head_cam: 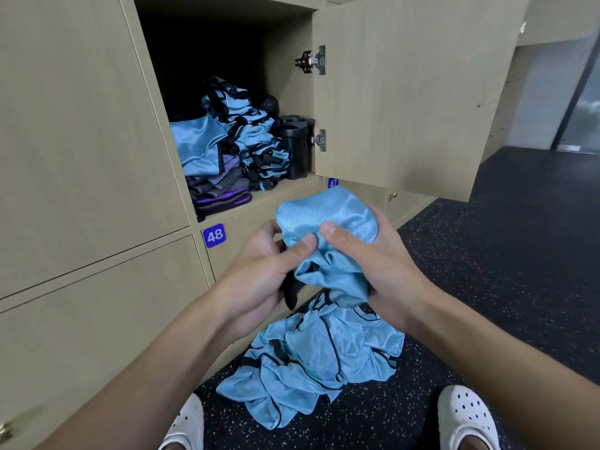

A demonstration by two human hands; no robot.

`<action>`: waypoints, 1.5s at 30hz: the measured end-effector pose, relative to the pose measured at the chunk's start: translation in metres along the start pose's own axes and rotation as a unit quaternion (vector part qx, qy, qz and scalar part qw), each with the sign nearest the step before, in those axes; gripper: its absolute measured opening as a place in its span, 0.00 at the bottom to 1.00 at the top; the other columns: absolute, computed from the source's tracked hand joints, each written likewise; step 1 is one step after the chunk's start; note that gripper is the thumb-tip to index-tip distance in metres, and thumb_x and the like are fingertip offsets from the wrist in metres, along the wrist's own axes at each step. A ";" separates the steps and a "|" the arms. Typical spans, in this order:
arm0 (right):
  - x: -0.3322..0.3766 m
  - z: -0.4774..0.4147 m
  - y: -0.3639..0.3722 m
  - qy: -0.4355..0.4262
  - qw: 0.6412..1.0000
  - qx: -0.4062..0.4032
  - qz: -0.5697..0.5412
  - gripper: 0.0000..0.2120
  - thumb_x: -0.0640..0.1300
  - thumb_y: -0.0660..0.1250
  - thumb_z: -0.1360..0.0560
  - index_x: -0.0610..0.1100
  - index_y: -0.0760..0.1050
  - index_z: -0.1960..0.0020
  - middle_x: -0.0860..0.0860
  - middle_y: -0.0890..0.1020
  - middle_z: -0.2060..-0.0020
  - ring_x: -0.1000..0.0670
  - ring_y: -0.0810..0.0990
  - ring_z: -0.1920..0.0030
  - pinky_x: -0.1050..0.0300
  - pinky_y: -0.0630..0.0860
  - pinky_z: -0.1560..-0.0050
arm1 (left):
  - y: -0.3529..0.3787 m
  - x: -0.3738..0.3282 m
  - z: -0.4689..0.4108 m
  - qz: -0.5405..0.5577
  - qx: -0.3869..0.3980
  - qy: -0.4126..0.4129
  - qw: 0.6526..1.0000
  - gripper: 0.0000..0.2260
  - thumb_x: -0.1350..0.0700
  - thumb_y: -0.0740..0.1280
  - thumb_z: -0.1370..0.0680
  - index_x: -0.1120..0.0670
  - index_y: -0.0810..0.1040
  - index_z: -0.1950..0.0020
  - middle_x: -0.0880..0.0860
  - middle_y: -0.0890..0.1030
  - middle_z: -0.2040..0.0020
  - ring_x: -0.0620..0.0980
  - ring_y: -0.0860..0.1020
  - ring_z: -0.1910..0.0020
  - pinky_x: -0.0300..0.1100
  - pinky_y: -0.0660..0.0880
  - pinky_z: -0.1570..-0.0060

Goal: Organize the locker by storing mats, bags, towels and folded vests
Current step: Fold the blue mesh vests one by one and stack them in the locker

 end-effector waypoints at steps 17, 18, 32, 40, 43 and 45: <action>0.035 -0.062 0.024 0.010 0.986 0.124 0.115 0.25 0.42 0.75 0.32 0.43 0.73 0.38 0.42 0.84 0.48 0.42 0.86 0.52 0.48 0.83 0.55 | -0.030 -0.048 -0.054 -0.232 0.088 0.058 0.967 0.20 0.57 0.75 0.28 0.51 0.79 0.37 0.49 0.84 0.42 0.47 0.82 0.42 0.37 0.78 0.45; 0.036 -0.071 0.025 0.006 0.988 0.107 0.114 0.29 0.44 0.76 0.36 0.44 0.71 0.37 0.42 0.84 0.47 0.43 0.86 0.53 0.47 0.83 0.55 | -0.035 -0.052 -0.061 -0.232 0.085 0.066 0.967 0.19 0.57 0.75 0.27 0.52 0.79 0.37 0.50 0.84 0.42 0.49 0.82 0.41 0.39 0.78 0.43; 0.059 -0.237 0.077 -0.248 0.907 0.126 0.317 0.28 0.51 0.75 0.30 0.64 0.69 0.34 0.64 0.67 0.35 0.67 0.68 0.35 0.76 0.66 0.41 | -0.130 -0.099 -0.183 -0.135 -0.302 0.209 0.920 0.22 0.50 0.77 0.28 0.45 0.69 0.41 0.49 0.82 0.45 0.47 0.82 0.49 0.45 0.80 0.48; 0.054 -0.352 0.139 -0.304 0.839 0.224 0.392 0.35 0.50 0.80 0.35 0.65 0.67 0.34 0.64 0.61 0.32 0.69 0.61 0.33 0.71 0.60 0.33 | -0.180 -0.141 -0.237 -0.217 -0.361 0.310 0.852 0.14 0.49 0.73 0.24 0.41 0.70 0.45 0.48 0.80 0.48 0.48 0.80 0.49 0.50 0.79 0.48; 0.055 -0.382 0.161 -0.335 0.824 0.231 0.394 0.35 0.49 0.79 0.34 0.56 0.70 0.30 0.62 0.63 0.32 0.64 0.63 0.33 0.68 0.63 0.32 | -0.198 -0.149 -0.247 -0.265 -0.400 0.310 0.821 0.16 0.40 0.69 0.29 0.34 0.69 0.44 0.49 0.77 0.42 0.52 0.78 0.42 0.55 0.78 0.43; 0.055 -0.398 0.181 -0.359 0.813 0.241 0.391 0.34 0.47 0.79 0.33 0.52 0.70 0.29 0.60 0.63 0.33 0.64 0.63 0.34 0.79 0.58 0.38 | -0.210 -0.157 -0.251 -0.279 -0.420 0.313 0.805 0.18 0.42 0.69 0.27 0.35 0.68 0.40 0.50 0.74 0.39 0.47 0.77 0.40 0.48 0.77 0.41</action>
Point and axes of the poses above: each hand's wrist, its own z-axis away from the middle knuckle, its own y-axis out of the palm, x = y × z, the point moved 7 cm from there along -z, towards the middle knuckle
